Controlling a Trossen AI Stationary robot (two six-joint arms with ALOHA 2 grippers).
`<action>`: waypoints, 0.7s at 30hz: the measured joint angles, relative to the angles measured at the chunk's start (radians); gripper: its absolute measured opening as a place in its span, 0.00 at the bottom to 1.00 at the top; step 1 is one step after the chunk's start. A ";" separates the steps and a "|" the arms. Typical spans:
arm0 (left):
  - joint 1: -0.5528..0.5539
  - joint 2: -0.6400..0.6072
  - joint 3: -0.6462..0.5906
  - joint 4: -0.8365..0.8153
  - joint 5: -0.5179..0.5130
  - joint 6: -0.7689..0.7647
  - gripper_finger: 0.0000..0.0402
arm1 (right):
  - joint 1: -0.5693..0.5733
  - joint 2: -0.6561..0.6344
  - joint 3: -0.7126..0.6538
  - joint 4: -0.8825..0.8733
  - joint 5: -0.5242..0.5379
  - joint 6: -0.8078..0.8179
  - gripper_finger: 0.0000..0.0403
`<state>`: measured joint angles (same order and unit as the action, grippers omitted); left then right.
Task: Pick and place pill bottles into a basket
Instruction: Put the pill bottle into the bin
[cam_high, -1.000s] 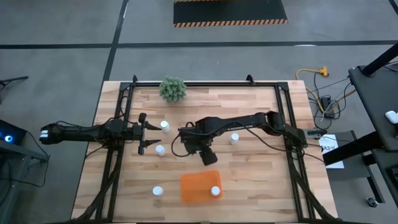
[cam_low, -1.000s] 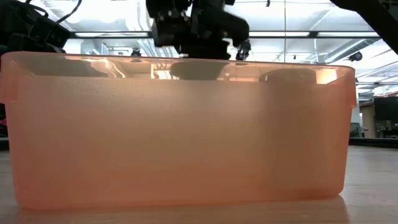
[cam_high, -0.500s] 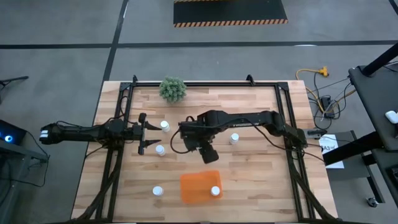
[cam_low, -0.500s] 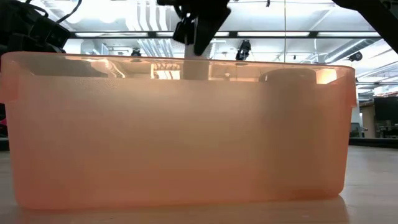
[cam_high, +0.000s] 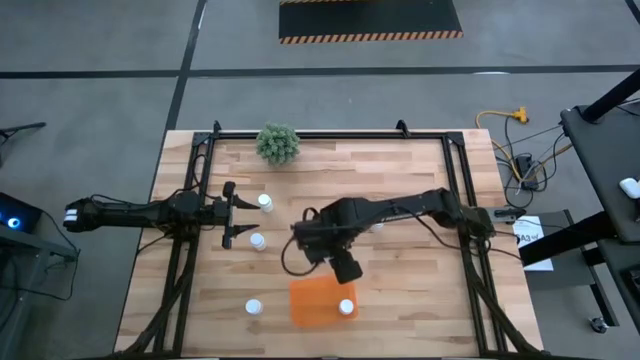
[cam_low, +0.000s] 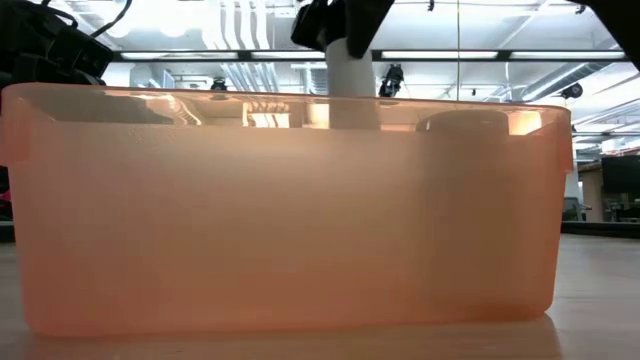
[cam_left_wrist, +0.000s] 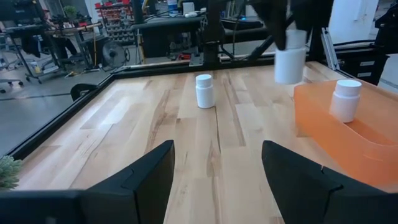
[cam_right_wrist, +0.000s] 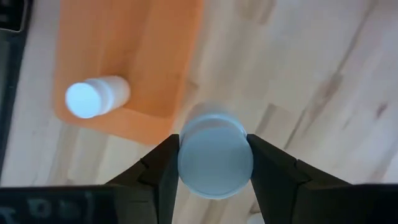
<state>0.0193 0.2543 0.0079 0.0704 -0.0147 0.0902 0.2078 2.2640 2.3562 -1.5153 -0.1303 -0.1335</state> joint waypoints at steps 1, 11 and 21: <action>0.000 0.000 0.000 0.000 0.000 0.000 0.56 | 0.011 0.000 0.000 0.000 0.000 0.008 0.38; 0.000 -0.001 0.000 0.000 0.000 0.000 0.56 | 0.101 0.000 0.000 0.003 0.001 0.075 0.38; 0.000 -0.001 0.000 0.000 0.000 0.000 0.56 | 0.148 0.000 0.000 0.058 0.009 0.101 0.38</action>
<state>0.0193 0.2531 0.0080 0.0704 -0.0147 0.0902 0.3559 2.2639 2.3562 -1.4578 -0.1208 -0.0322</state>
